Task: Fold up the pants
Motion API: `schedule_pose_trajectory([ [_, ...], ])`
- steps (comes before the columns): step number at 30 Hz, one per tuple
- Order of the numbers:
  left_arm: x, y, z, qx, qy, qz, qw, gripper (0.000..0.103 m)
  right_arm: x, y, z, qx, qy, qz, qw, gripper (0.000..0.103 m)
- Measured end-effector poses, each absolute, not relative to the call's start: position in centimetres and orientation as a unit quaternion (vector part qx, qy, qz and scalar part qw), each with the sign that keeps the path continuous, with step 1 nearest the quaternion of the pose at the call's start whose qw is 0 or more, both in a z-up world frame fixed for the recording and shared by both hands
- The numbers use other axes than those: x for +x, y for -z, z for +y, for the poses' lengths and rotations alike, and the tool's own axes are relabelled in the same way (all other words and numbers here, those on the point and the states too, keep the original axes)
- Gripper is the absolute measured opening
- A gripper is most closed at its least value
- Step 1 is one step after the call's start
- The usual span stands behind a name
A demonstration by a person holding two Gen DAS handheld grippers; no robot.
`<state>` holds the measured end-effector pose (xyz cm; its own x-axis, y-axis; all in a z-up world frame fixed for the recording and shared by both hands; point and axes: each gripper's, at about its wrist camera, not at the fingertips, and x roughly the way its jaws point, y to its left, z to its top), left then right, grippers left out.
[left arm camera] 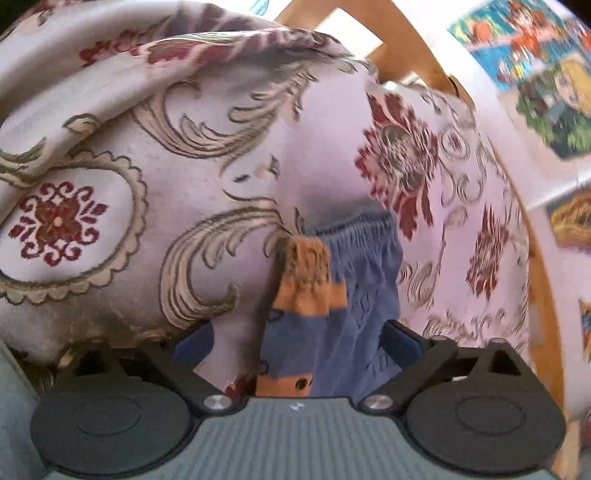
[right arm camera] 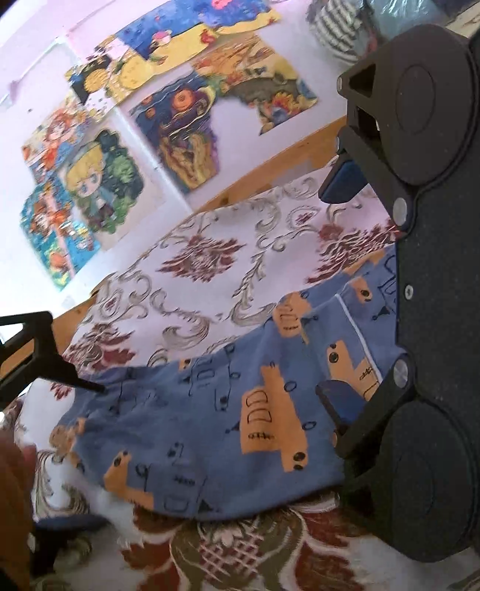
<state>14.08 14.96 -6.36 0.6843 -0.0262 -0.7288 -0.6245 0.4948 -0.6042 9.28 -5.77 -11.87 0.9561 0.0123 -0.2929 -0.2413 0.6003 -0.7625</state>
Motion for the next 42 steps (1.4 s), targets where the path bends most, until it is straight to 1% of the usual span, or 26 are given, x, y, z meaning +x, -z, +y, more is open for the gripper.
schedule_pose_trajectory([
  [2, 14.0, 6.3, 14.8, -0.458, -0.186, 0.344, 0.799, 0.079, 9.3, 11.8, -6.3, -0.436, -0.084, 0.131, 0.886, 0.102],
  [3, 14.2, 6.2, 14.7, -0.453, -0.185, 0.343, 0.802, 0.076, 9.3, 11.7, -6.5, -0.435, -0.089, 0.132, 0.886, 0.102],
  [5, 14.0, 5.7, 14.6, -0.439, -0.188, 0.334, 0.813, 0.061, 9.0, 11.8, -6.5, -0.440, -0.095, 0.127, 0.884, 0.102],
  [10, 13.9, 4.8, 14.7, -0.408, -0.189, 0.322, 0.833, 0.054, 8.6, 12.3, -6.1, -0.460, -0.096, 0.108, 0.876, 0.102],
  [12, 13.8, 4.5, 14.9, -0.402, -0.185, 0.319, 0.838, 0.053, 8.5, 12.5, -6.0, -0.471, -0.098, 0.097, 0.871, 0.102],
  [13, 14.1, 4.6, 14.9, -0.401, -0.184, 0.320, 0.838, 0.050, 8.4, 12.5, -5.9, -0.476, -0.099, 0.093, 0.869, 0.102],
  [16, 14.0, 4.9, 15.4, -0.412, -0.183, 0.319, 0.834, 0.043, 8.3, 12.2, -5.6, -0.489, -0.100, 0.077, 0.863, 0.102],
  [20, 13.6, 5.3, 16.5, -0.441, -0.177, 0.313, 0.822, 0.037, 8.0, 11.4, -5.3, -0.482, -0.124, 0.068, 0.865, 0.102],
  [24, 12.7, 4.6, 17.4, -0.436, -0.170, 0.304, 0.830, 0.035, 8.1, 11.1, -4.9, -0.478, -0.138, 0.081, 0.864, 0.102],
  [27, 12.2, 3.4, 17.5, -0.405, -0.168, 0.292, 0.850, 0.033, 8.4, 10.6, -4.8, -0.467, -0.143, 0.094, 0.867, 0.102],
  [29, 12.5, 2.9, 17.2, -0.383, -0.159, 0.291, 0.862, 0.014, 8.7, 10.5, -4.7, -0.463, -0.146, 0.103, 0.868, 0.102],
  [34, 13.2, 2.6, 17.0, -0.369, -0.150, 0.292, 0.869, 0.010, 8.9, 10.9, -4.5, -0.462, -0.146, 0.114, 0.867, 0.102],
  [37, 13.5, 2.2, 16.7, -0.348, -0.137, 0.287, 0.882, 0.009, 8.9, 11.0, -4.6, -0.456, -0.144, 0.121, 0.870, 0.102],
  [40, 14.6, 3.0, 16.1, -0.325, -0.135, 0.327, 0.877, 0.010, 9.1, 11.0, -4.7, -0.450, -0.143, 0.128, 0.872, 0.102],
  [42, 14.8, 3.8, 16.7, -0.350, -0.146, 0.341, 0.860, 0.012, 9.1, 11.0, -4.7, -0.449, -0.144, 0.131, 0.872, 0.102],
])
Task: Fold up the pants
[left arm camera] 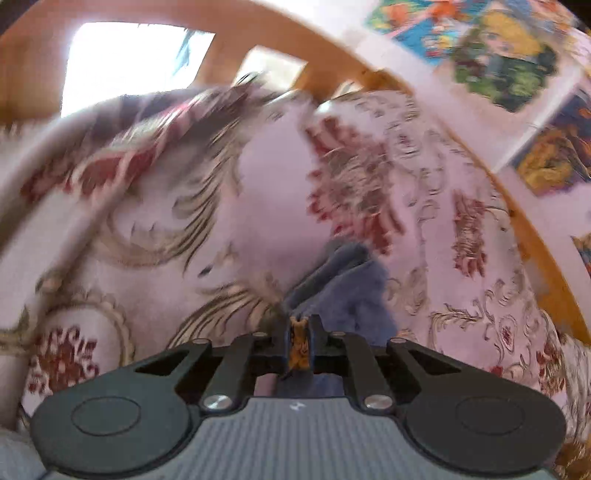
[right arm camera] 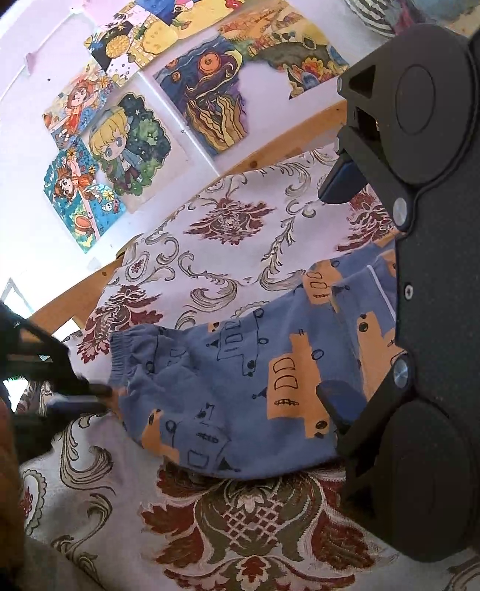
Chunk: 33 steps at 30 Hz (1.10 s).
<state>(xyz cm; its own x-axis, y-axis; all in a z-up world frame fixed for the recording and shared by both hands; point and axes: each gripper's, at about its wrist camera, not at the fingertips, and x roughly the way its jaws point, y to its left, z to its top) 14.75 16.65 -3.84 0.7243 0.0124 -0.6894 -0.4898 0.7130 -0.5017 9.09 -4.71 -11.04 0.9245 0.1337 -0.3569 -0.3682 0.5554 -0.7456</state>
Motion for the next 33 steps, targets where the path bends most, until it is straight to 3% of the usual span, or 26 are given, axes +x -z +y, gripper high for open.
schedule_pose_trajectory([
  [2, 14.6, 4.5, 17.6, -0.390, -0.146, 0.343, 0.842, 0.024, 9.1, 11.0, -4.7, -0.449, -0.145, 0.131, 0.872, 0.102],
  [9, 14.3, 5.2, 18.6, -0.424, -0.143, 0.338, 0.828, 0.028, 8.8, 10.5, -4.6, -0.451, -0.141, 0.128, 0.872, 0.102],
  [11, 14.5, 5.5, 18.8, -0.432, -0.139, 0.339, 0.824, 0.039, 8.6, 10.3, -4.5, -0.450, -0.140, 0.130, 0.872, 0.102],
  [13, 15.0, 5.7, 19.0, -0.443, -0.130, 0.341, 0.819, 0.044, 8.8, 10.5, -4.5, -0.451, -0.143, 0.137, 0.871, 0.102],
  [15, 15.3, 5.8, 19.2, -0.446, -0.128, 0.344, 0.816, 0.043, 8.8, 10.8, -4.5, -0.448, -0.144, 0.142, 0.871, 0.102],
  [19, 15.4, 6.1, 19.5, -0.454, -0.129, 0.348, 0.810, 0.029, 9.0, 11.0, -4.7, -0.432, -0.145, 0.154, 0.877, 0.102],
  [26, 15.5, 6.2, 19.6, -0.464, -0.128, 0.343, 0.807, 0.019, 9.4, 11.0, -4.9, -0.411, -0.147, 0.163, 0.885, 0.102],
  [33, 15.0, 4.3, 18.1, -0.412, -0.121, 0.319, 0.845, 0.016, 9.7, 10.0, -5.0, -0.373, -0.145, 0.169, 0.901, 0.102],
])
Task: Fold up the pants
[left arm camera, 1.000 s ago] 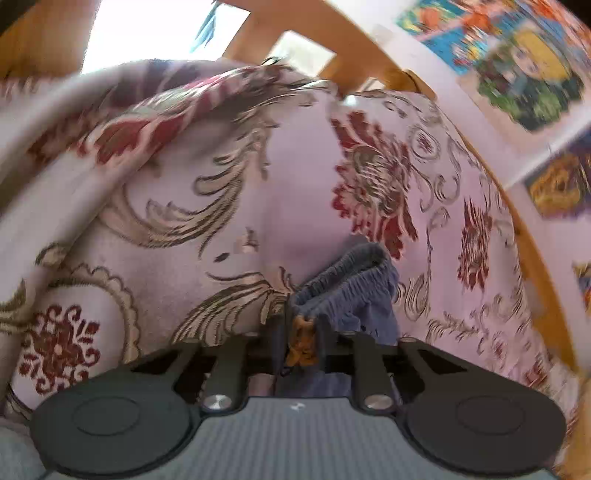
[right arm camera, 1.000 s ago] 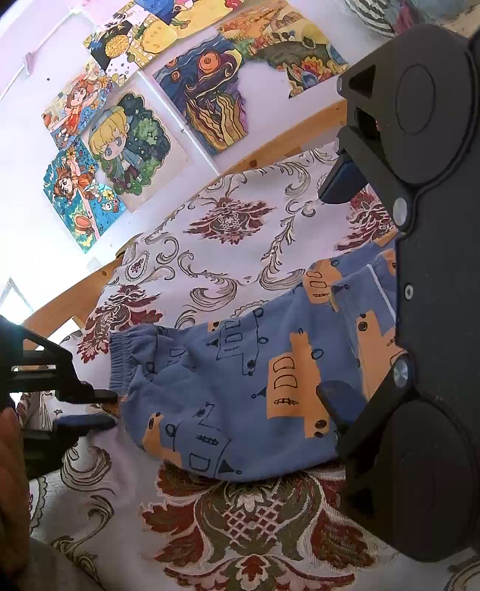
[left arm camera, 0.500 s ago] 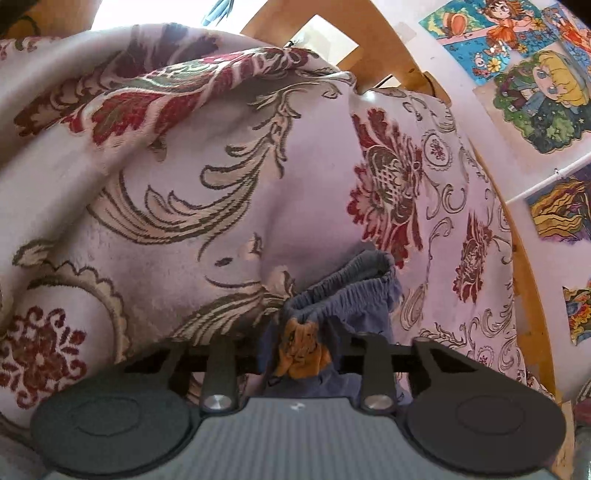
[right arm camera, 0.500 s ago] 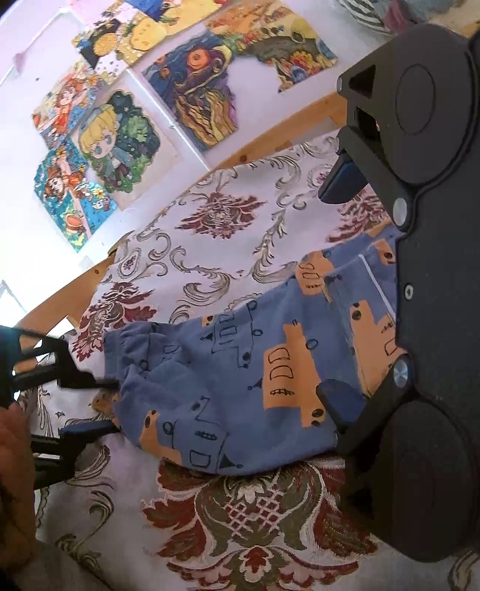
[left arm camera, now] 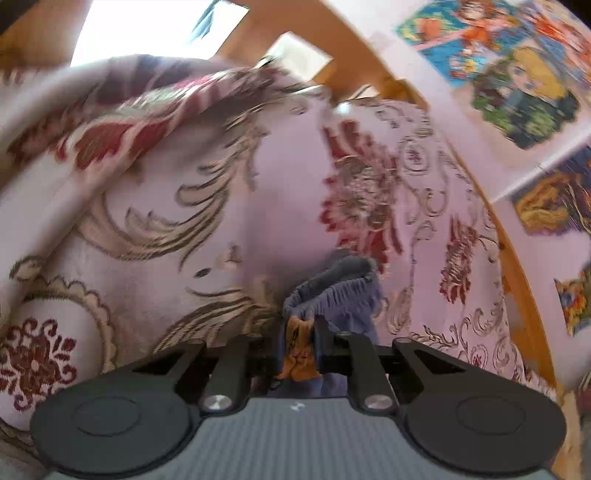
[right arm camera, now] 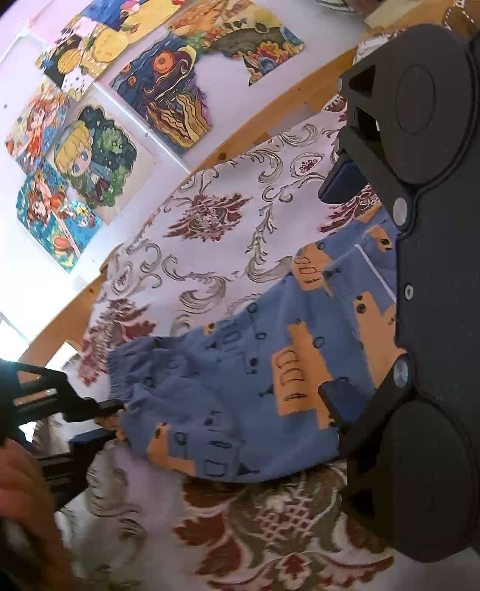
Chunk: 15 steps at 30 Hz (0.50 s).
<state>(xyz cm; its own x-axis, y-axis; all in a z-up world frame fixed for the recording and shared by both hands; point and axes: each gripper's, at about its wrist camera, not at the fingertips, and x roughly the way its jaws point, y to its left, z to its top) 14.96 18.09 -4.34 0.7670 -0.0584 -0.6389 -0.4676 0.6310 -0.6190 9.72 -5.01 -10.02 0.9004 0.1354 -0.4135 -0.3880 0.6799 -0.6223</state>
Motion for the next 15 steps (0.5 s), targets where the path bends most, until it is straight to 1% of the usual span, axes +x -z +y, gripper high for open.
schedule_pose_trajectory([
  [3, 14.7, 3.2, 16.9, -0.381, -0.107, 0.304, 0.866, 0.016, 9.8, 8.7, -5.8, -0.350, -0.142, 0.169, 0.910, 0.102],
  [6, 14.3, 1.8, 15.4, -0.345, -0.077, 0.290, 0.889, 0.016, 10.6, 6.7, -7.4, -0.291, -0.147, 0.189, 0.926, 0.102],
  [11, 13.5, -0.6, 11.0, -0.245, -0.024, 0.270, 0.931, 0.015, 13.6, 3.1, -12.0, -0.150, -0.171, 0.268, 0.936, 0.102],
  [15, 12.2, -1.8, 6.5, -0.142, 0.015, 0.253, 0.957, 0.015, 17.9, 0.6, -16.4, -0.019, -0.210, 0.349, 0.913, 0.102],
])
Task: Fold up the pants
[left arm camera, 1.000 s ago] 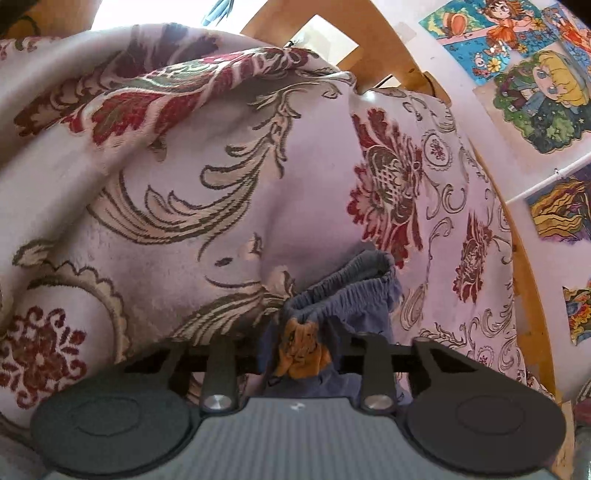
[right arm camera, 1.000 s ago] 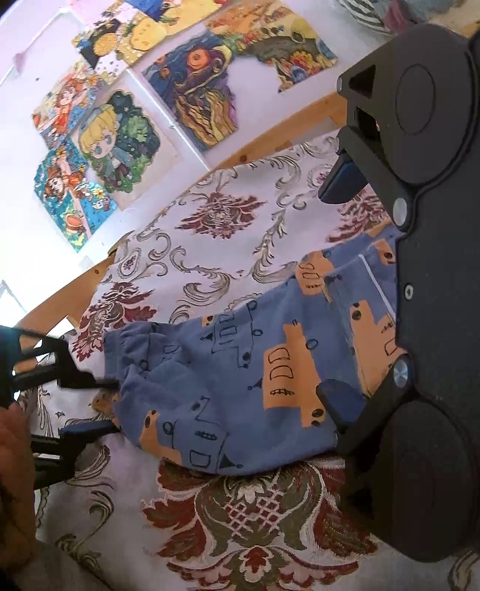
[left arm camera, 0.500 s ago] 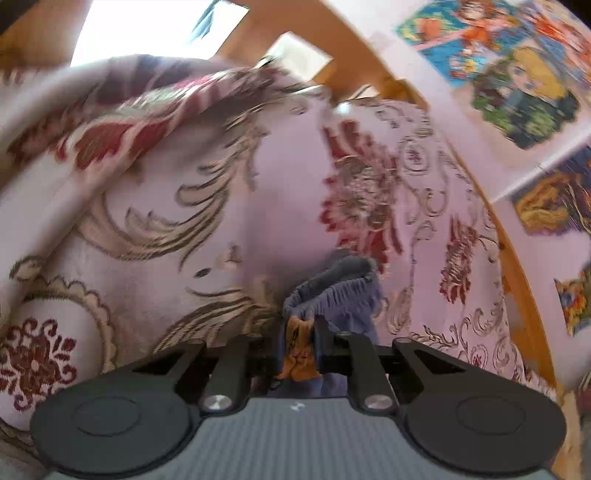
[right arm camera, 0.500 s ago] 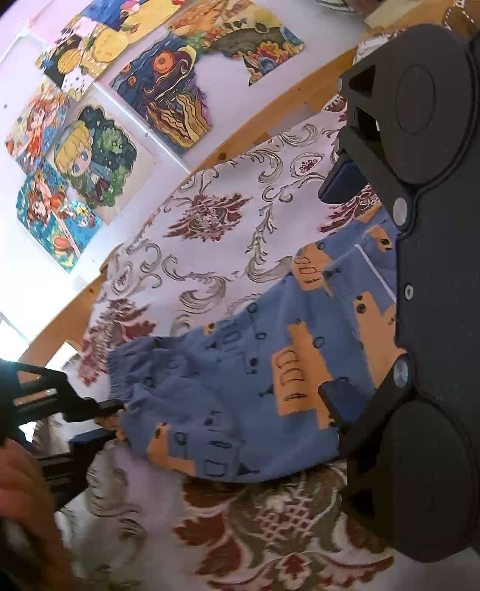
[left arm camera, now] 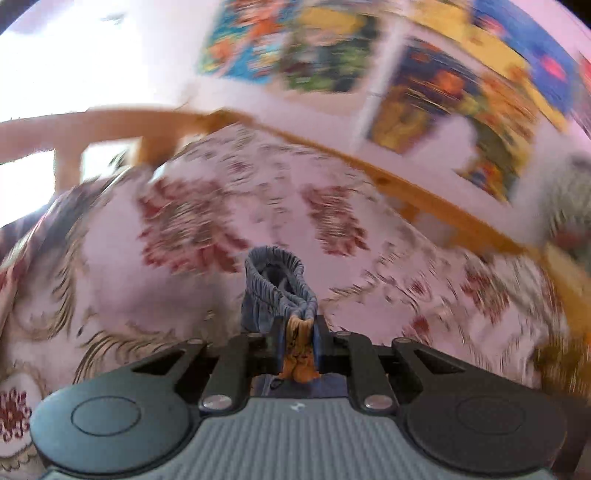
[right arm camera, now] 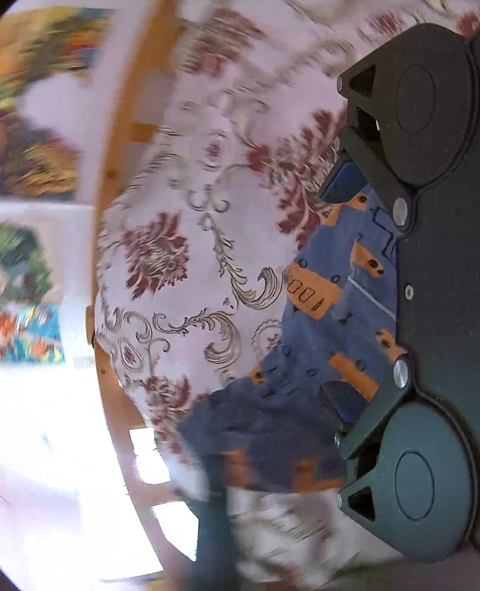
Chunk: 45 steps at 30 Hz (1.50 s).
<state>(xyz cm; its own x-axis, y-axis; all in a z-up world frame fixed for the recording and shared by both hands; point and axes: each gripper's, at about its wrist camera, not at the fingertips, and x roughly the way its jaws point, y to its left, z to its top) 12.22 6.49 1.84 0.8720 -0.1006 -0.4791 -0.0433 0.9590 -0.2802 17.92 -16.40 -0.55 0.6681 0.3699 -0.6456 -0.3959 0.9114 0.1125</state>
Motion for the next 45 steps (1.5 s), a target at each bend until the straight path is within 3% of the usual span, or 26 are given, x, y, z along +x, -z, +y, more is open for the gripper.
schedule_pose_trajectory([
  [7, 10.4, -1.3, 0.5, -0.029, 0.078, 0.254, 0.964, 0.016, 25.5, -3.4, -19.9, 0.163, -0.263, 0.450, 0.838, 0.102],
  [14, 9.2, 0.0, -2.8, 0.023, 0.121, 0.264, 0.957, 0.016, 26.4, -2.4, -16.2, 0.150, -0.286, 0.539, 0.778, 0.096],
  [21, 9.1, 0.5, -4.4, 0.071, 0.131, 0.254, 0.956, 0.016, 26.1, -1.2, -16.9, 0.177, -0.239, 0.552, 0.779, 0.088],
  [26, 8.7, 0.6, -5.2, 0.097, 0.137, 0.245, 0.955, 0.016, 26.4, -0.4, -17.7, 0.191, -0.214, 0.555, 0.780, 0.070],
  [28, 8.5, 0.7, -5.4, 0.107, 0.139, 0.243, 0.954, 0.016, 26.3, -0.1, -18.0, 0.199, -0.211, 0.554, 0.780, 0.045],
  [30, 8.2, 0.6, -5.6, 0.115, 0.143, 0.240, 0.953, 0.016, 26.0, 0.0, -18.4, 0.217, -0.216, 0.550, 0.778, 0.034],
  [37, 7.0, -0.7, -7.6, 0.140, 0.143, 0.217, 0.956, 0.016, 24.5, -1.6, -20.2, 0.236, -0.259, 0.504, 0.790, 0.020],
  [45, 6.5, -1.5, -13.9, 0.169, 0.171, 0.220, 0.946, 0.016, 22.5, -2.7, -26.4, 0.217, -0.251, 0.478, 0.813, 0.018],
])
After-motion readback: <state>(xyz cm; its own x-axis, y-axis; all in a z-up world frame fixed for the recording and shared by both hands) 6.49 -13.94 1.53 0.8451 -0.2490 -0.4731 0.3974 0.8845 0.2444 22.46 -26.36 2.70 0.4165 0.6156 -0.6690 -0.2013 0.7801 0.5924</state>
